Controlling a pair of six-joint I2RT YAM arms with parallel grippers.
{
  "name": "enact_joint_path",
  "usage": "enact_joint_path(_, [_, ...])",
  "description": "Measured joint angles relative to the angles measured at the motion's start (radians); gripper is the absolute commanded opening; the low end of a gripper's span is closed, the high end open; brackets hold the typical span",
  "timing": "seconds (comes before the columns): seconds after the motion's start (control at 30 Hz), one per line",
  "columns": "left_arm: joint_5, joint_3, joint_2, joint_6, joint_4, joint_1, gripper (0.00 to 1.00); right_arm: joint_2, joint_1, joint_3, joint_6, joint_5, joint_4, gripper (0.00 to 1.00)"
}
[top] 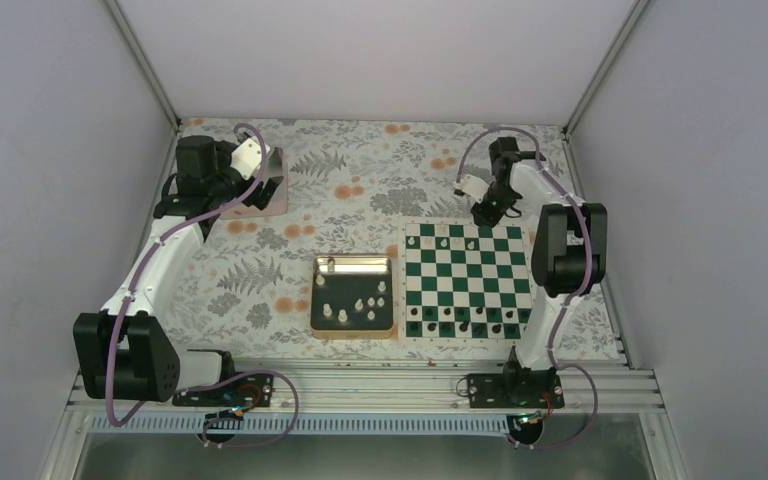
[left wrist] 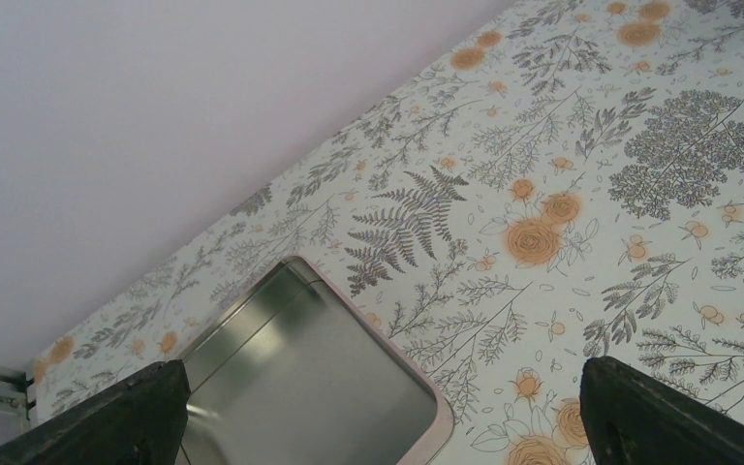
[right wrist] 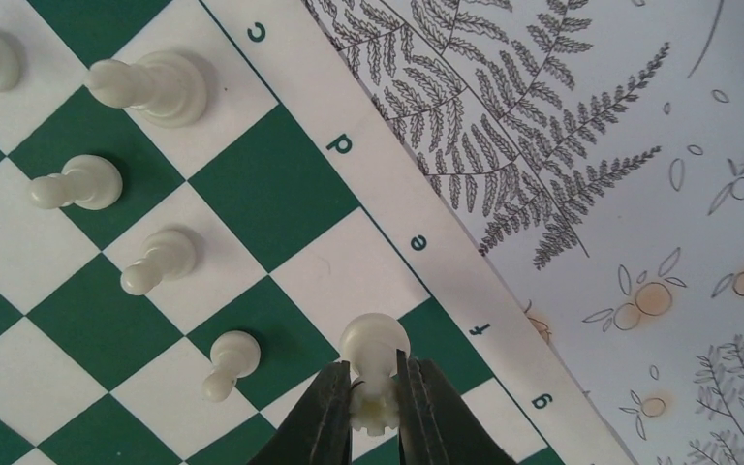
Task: Set up the chess pieces on the board
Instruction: Place the chess piece on the chessboard.
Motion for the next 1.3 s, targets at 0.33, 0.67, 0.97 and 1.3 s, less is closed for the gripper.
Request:
enact_joint_path(0.33, [0.0,0.0,0.0,0.0,0.0,0.0,1.0,0.03,0.008,0.0,0.0,-0.006,0.001,0.15])
enact_joint_path(0.67, [0.0,0.0,0.0,0.0,0.0,0.0,1.0,0.079,0.021,0.001,0.0,-0.016,0.008,0.16])
enact_joint_path(0.97, [0.0,0.0,0.0,0.0,0.0,0.0,1.0,0.079,0.021,0.002,0.0,-0.016,0.011,0.16])
enact_joint_path(1.3, [0.0,0.0,0.0,0.0,0.0,0.0,1.0,0.079,0.048,0.008,0.0,-0.017,0.011,0.15])
